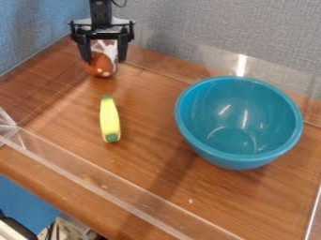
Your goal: Put the mushroom in the blue bowl
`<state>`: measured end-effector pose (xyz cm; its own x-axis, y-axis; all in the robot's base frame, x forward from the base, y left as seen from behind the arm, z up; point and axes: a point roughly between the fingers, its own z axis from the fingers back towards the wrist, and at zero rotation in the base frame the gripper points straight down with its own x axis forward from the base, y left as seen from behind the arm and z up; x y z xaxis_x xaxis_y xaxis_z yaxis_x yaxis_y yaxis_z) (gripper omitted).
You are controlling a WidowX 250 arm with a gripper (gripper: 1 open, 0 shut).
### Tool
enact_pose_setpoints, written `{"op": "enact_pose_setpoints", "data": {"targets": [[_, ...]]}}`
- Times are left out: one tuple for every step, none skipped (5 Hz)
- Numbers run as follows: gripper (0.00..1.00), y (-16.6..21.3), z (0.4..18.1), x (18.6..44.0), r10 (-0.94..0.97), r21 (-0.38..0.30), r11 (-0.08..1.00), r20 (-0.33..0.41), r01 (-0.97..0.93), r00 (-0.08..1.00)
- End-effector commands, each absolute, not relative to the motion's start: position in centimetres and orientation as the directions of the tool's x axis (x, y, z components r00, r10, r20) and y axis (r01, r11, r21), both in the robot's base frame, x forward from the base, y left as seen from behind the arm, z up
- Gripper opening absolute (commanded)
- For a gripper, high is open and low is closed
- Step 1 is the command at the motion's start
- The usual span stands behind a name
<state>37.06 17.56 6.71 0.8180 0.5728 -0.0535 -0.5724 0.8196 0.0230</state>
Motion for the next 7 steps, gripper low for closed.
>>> {"op": "enact_pose_setpoints", "data": {"targets": [[1.00,17.6,9.1,38.3,0.574,0.019,0.819,0.012,-0.574,0.819],[1.00,18.7,9.2,39.3,0.545,0.025,0.838,0.008,-0.545,0.838],[1.00,19.2,9.3,40.0,0.516,0.027,0.856,0.000,-0.516,0.857],[1.00,19.3,8.8,39.1,0.586,0.025,0.810,-0.011,-0.586,0.810],[1.00,19.5,8.5,38.3,0.653,0.020,0.758,-0.020,-0.652,0.757],[1.00,19.5,8.5,38.1,0.691,0.020,0.723,-0.025,-0.691,0.723],[1.00,19.4,8.9,38.0,0.718,0.020,0.696,-0.025,-0.718,0.695]]}}
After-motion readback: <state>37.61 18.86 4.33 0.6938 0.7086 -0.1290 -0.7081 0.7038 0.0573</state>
